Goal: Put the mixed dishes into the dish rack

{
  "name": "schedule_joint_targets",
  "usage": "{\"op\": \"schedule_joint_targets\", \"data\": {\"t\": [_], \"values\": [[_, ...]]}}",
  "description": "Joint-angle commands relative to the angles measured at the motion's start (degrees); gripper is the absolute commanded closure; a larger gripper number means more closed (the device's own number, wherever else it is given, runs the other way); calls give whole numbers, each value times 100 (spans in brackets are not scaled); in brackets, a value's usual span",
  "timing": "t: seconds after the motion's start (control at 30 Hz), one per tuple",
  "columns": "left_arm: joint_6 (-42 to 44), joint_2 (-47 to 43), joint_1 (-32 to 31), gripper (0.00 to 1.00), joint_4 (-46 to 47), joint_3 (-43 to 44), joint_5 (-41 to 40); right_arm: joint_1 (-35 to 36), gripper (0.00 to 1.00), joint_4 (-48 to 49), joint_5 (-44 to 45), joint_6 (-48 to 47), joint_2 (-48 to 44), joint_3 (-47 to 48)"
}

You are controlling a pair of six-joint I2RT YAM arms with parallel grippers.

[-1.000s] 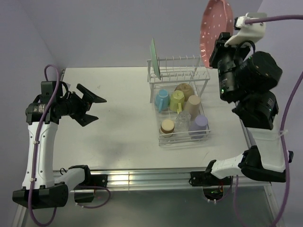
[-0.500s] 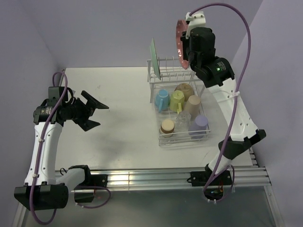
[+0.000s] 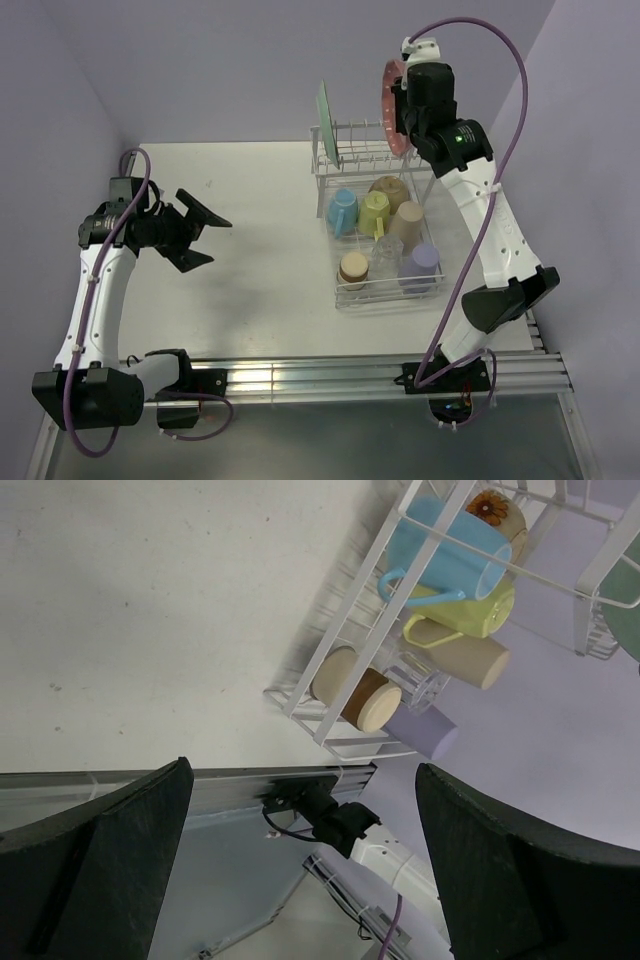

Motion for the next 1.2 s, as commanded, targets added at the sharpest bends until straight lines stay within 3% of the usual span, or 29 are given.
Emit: {"op": "schedule_joint_targets", "data": {"t": [0.0, 0.43, 0.8, 1.17], "values": [[155, 44, 7, 1, 209, 66, 107, -51, 100, 986, -2, 74, -180, -65], [173, 106, -2, 1, 209, 48, 64, -121, 100, 1268, -11, 57, -206, -557], [129, 97, -2, 1, 235, -13, 72, -112, 100, 1145, -99, 180, -48, -321], [59, 0, -2, 1, 235, -75, 64, 301, 100, 688, 1104, 522, 532, 357]]}}
